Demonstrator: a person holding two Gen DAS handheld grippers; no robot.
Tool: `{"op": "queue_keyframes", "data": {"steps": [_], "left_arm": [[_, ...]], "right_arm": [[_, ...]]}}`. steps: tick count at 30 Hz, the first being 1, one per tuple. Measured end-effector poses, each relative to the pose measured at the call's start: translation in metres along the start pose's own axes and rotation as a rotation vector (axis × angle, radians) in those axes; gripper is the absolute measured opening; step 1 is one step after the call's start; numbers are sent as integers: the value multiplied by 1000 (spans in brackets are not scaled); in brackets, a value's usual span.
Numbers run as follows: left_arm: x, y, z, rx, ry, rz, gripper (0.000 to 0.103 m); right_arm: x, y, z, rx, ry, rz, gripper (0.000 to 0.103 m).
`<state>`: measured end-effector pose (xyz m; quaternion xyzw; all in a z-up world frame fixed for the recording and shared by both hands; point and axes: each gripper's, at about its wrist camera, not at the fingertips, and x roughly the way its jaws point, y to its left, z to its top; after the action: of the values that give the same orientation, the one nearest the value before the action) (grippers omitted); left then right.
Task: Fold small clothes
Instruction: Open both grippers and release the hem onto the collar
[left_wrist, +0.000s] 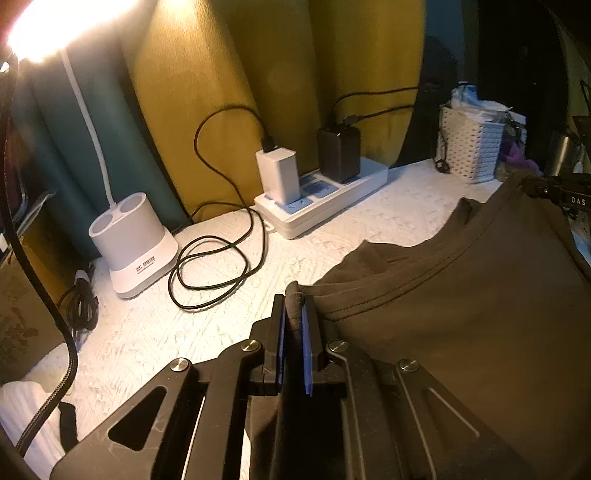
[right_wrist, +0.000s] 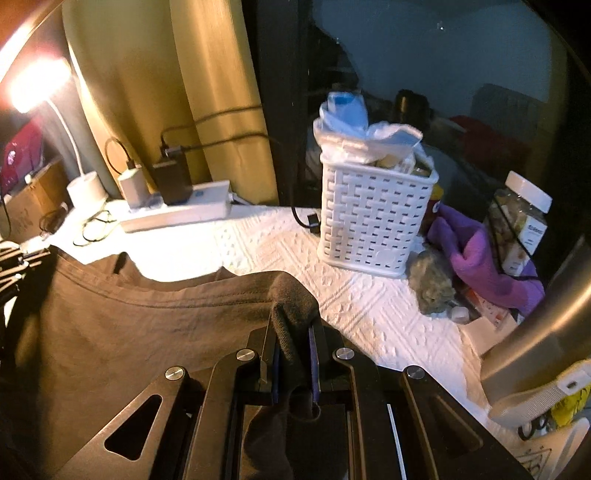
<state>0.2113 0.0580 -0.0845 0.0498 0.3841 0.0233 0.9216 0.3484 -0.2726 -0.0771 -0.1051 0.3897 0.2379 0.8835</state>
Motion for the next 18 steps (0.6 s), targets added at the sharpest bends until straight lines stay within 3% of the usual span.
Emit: {"op": "queue_keyframes", "data": {"steps": [15,16,18], "left_arm": [[46,25,-15,-83,115,80,6],[47,26,-16,-87,118,82,6],[49,30,-18,-92,131,111,7]], "right_arm": [[53,-1,-12,-34,116,-105,13],[54,-1,-12,-34,117,-113,14],[54,-4,-11,-25,119,-147,27]]}}
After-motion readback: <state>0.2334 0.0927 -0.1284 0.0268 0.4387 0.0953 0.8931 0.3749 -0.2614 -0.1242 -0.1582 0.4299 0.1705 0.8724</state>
